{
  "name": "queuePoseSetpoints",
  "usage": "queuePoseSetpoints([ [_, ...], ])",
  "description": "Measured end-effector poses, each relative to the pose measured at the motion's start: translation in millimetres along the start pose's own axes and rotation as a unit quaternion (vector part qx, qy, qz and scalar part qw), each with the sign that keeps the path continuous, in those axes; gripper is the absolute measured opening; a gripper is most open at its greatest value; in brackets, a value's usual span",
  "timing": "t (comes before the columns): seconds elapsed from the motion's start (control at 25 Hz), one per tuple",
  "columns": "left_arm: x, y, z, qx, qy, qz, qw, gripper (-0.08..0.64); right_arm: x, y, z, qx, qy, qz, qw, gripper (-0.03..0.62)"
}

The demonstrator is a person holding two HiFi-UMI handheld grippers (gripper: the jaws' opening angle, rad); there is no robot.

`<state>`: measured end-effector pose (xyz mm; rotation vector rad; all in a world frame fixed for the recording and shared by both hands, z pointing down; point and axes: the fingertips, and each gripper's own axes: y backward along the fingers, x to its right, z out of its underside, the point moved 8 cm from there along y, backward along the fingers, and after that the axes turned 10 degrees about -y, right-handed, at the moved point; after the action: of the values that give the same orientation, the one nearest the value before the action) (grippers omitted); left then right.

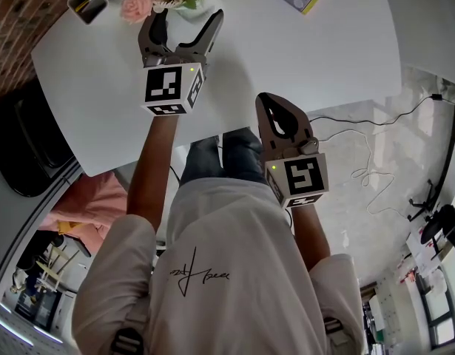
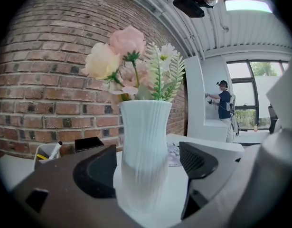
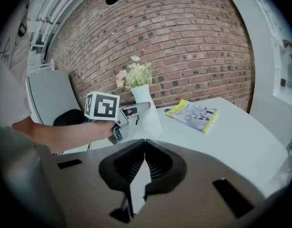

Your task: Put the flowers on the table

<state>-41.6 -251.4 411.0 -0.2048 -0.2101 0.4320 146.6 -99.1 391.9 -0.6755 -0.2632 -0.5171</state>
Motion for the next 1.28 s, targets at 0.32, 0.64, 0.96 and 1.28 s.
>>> queuePoseSetpoints([
  [0.32,0,15,-5,-0.007,-0.004,0.008,0.9999,0.382,-6,3,-4,0.011,0.0,-0.003,1.0,0.025],
  [0.64,6,33,-14,-0.006,-0.01,0.023,0.9997,0.297,-16,10,-9,0.024,0.011,0.004,1.0,0.025],
  [0.96,10,51,-26,-0.003,0.003,0.036,0.9993,0.269,-27,21,-8,0.032,0.006,0.01,0.999,0.025],
  [1.28,-3,65,-29,-0.008,0.007,0.035,0.9993,0.209,-40,24,-9,0.04,0.003,0.015,0.999,0.025],
])
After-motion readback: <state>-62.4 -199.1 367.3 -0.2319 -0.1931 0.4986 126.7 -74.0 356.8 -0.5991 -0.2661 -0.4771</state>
